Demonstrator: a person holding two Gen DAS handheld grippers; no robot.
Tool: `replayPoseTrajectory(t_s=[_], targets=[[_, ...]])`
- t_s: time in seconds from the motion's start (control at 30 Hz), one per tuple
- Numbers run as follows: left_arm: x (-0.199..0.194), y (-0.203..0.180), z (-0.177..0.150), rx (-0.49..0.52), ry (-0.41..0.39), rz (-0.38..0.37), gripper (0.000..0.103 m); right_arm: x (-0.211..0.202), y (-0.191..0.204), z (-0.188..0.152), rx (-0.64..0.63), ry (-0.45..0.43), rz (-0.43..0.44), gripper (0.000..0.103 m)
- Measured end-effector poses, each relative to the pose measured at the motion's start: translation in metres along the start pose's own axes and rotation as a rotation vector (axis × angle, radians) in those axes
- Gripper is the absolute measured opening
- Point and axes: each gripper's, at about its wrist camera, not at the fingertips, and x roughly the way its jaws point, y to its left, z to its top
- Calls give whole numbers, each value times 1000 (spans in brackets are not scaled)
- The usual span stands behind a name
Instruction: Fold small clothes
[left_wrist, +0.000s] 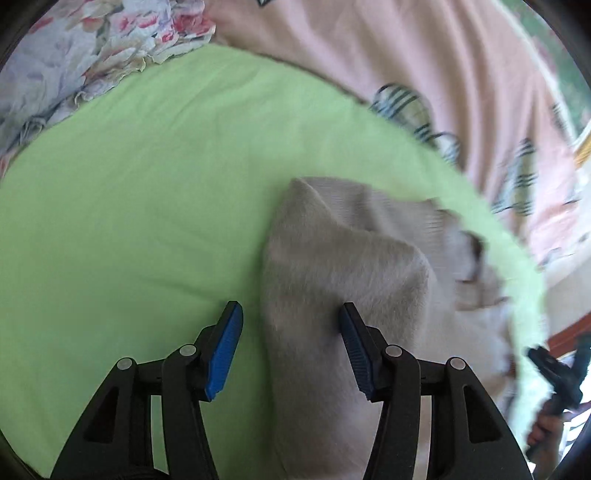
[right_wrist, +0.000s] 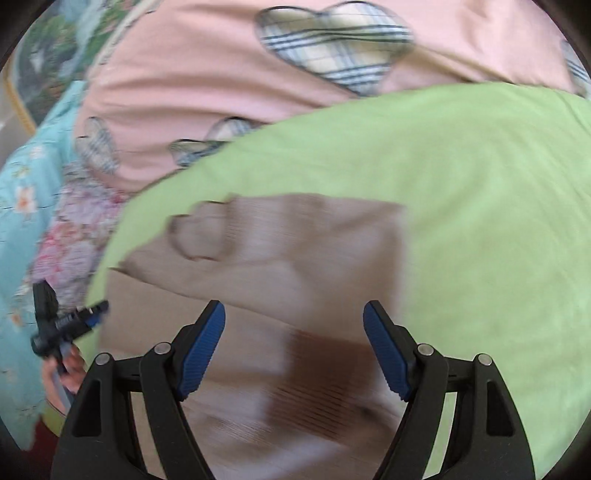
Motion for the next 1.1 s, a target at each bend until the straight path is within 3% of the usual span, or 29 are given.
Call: replayPoseTrajectory(t_s=[0.1,0.27,0.37,0.4,0.43,0.57,0.63,0.77,0.87,0.93,1.0,1.1], targets=[[6,-7,1,31,-17,54,55,3,-11,-8,-10,16,-46,57],[0,-11,0,21,-33,77,54,21,2,-21,-122,58,-74,53],[-5,-8,2,6,-42,64,54,18,9,-26,-192,45,-122,35],[-9,-7,3,4,-50,59,54,16,11,-26,-202,39,-116,14],[-11,-6,5,7,-53,54,54,11,11,-25,-208,33,-100,7],[-6,-8,8,29,-32,96,47,-9,17,-24,-244,-31,-126,6],[3,-10,10,40,-14,133,43,-15,10,-24,-201,-50,-126,6],[4,-13,15,53,-35,184,41,15,-1,-32,-159,63,-140,7],[-2,-8,15,19,-48,192,40,2,5,-36,-133,45,-102,11],[-16,-3,8,-13,-50,149,38,-13,6,-38,-106,13,-49,20],[-34,-3,-7,6,-51,117,38,-37,9,-44,-93,-26,-15,49],[-65,-7,-42,56,-51,70,39,-62,13,-64,-81,-46,45,53]])
